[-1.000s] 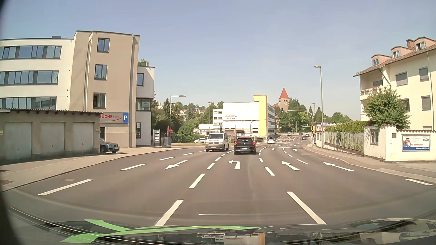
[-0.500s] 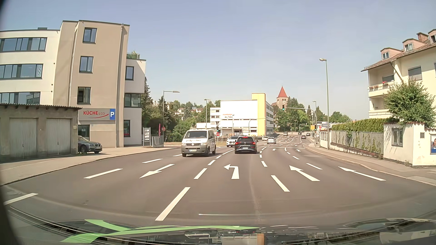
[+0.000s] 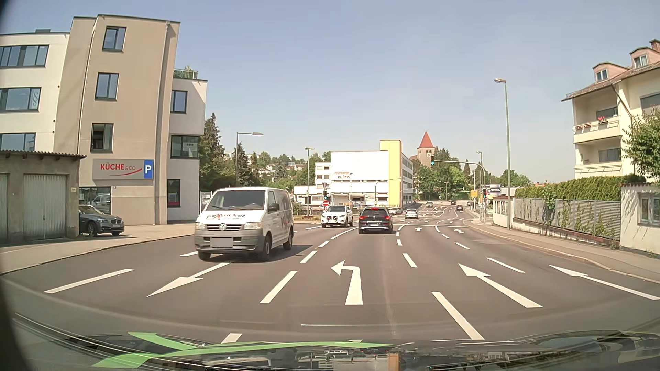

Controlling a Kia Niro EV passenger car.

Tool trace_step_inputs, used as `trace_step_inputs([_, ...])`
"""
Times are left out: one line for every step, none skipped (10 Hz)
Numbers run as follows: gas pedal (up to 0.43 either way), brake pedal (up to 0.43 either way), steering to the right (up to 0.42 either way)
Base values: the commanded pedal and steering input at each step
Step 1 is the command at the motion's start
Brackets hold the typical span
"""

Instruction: Follow the waypoints while adhering to traffic rules and regulations

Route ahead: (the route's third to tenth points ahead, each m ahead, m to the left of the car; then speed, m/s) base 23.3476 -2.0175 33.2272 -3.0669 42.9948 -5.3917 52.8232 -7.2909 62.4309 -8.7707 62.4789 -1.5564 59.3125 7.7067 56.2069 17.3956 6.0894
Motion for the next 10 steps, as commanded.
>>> trace_step_inputs([0.0,0.0,0.007])
trace_step_inputs([0.0,0.0,0.007])
trace_step_inputs([0.0,0.0,0.007])
trace_step_inputs([0.0,0.0,0.007])
trace_step_inputs([0.0,0.0,0.008])
trace_step_inputs([0.0,0.0,0.009])
trace_step_inputs([0.0,0.0,0.011])
trace_step_inputs([0.0,0.0,0.011])
trace_step_inputs([0.0,0.0,0.012])
trace_step_inputs([0.0,0.0,0.012])
